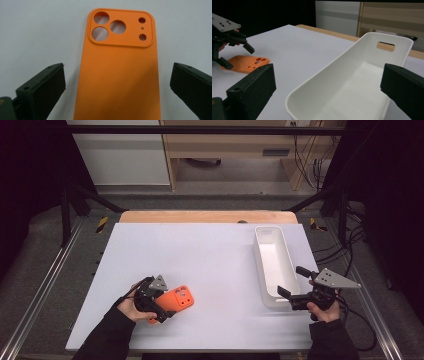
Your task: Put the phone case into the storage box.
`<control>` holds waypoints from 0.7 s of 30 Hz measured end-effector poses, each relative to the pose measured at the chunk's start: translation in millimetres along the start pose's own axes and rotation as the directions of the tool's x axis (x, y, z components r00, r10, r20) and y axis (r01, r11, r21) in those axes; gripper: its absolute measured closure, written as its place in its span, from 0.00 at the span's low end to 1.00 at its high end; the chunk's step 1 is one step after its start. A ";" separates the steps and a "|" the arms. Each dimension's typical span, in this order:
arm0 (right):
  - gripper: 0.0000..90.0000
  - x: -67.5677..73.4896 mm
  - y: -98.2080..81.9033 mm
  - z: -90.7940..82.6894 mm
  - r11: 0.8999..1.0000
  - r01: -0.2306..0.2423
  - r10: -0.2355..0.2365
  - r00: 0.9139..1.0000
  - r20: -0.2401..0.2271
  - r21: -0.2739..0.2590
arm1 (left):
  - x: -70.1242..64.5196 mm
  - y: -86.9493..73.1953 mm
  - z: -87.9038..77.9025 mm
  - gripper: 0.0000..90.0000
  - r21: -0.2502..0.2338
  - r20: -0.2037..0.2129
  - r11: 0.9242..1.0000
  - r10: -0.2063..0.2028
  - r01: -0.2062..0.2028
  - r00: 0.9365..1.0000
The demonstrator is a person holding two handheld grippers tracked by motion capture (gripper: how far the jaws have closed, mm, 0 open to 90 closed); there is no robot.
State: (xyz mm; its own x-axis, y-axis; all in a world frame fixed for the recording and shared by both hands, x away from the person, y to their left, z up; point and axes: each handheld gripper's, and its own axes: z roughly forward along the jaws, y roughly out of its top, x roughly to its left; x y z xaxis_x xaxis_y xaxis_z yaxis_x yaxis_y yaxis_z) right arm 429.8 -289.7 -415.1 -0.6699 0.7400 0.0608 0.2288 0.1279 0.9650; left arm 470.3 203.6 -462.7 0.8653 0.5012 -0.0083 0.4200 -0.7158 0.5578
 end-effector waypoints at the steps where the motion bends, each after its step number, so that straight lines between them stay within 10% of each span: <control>1: 0.00 0.1 -0.1 0.0 1.000 -0.001 0.001 1.000 0.000 0.000 | 0.1 -0.1 0.7 0.00 0.005 0.003 1.000 0.000 0.000 1.000; 21: 0.00 0.0 -0.1 0.6 1.000 -0.001 0.001 1.000 -0.002 0.004 | 0.9 -0.9 7.1 0.08 0.073 -0.005 0.997 0.025 -0.024 1.000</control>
State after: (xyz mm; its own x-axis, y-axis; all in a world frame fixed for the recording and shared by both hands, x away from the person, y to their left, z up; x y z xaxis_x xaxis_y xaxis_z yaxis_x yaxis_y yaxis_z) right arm 430.2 -289.3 -415.3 -0.6715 0.7384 0.0620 0.2323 0.1303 0.9639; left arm 472.7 201.3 -469.2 0.8741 0.4856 0.0096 0.4176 -0.7615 0.4956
